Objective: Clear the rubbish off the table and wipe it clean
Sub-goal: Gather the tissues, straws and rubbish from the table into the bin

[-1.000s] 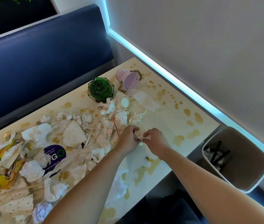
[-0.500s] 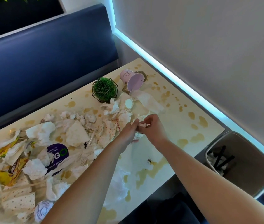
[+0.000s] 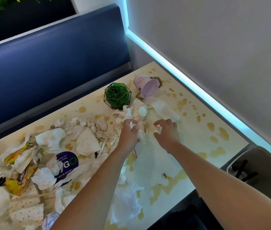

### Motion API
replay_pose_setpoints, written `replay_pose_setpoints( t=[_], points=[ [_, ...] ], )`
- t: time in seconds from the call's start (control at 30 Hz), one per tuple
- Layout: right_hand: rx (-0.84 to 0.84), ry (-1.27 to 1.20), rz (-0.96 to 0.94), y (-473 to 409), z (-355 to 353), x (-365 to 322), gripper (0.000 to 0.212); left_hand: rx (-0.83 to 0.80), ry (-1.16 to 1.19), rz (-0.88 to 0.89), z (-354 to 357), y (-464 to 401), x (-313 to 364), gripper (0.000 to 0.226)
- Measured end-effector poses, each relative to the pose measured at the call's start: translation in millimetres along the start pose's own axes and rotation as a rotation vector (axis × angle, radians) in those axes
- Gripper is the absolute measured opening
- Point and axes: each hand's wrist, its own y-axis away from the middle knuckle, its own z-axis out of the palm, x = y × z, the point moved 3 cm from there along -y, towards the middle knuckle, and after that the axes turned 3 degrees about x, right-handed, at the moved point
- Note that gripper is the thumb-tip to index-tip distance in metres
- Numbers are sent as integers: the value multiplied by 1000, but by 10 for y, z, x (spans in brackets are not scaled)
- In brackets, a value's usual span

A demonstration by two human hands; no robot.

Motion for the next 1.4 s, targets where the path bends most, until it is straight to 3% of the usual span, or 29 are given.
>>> replay_pose_setpoints(
  t=[0.13,0.37,0.57,0.73,0.9,1.03,1.13,1.4],
  points=[
    [-118,129,-130,13,122,-12,49,-8,-91,70,-6,-41,-8,12],
    [-22,29,-147,195,220,78,23,-44,-101,121,10,-70,-18,15],
    [61,-360,87,340,21,188,24,-72,-107,90,26,5,-25,45],
    [111,-752,229,478,-348,354,35,-135,-37,62,321,126,79,32],
    [143,-942,277,643,-675,679,33,-291,-20,102,830,301,214,26],
    [195,-1065,316,829,-947,1027,31,-363,37,68,1288,522,376,20],
    [294,-1092,377,1035,-1176,1338,29,-428,-15,46,1649,685,505,28],
    [518,-1038,583,1615,-1582,2184,22,-613,-296,223,2515,1164,666,45]
  ],
)
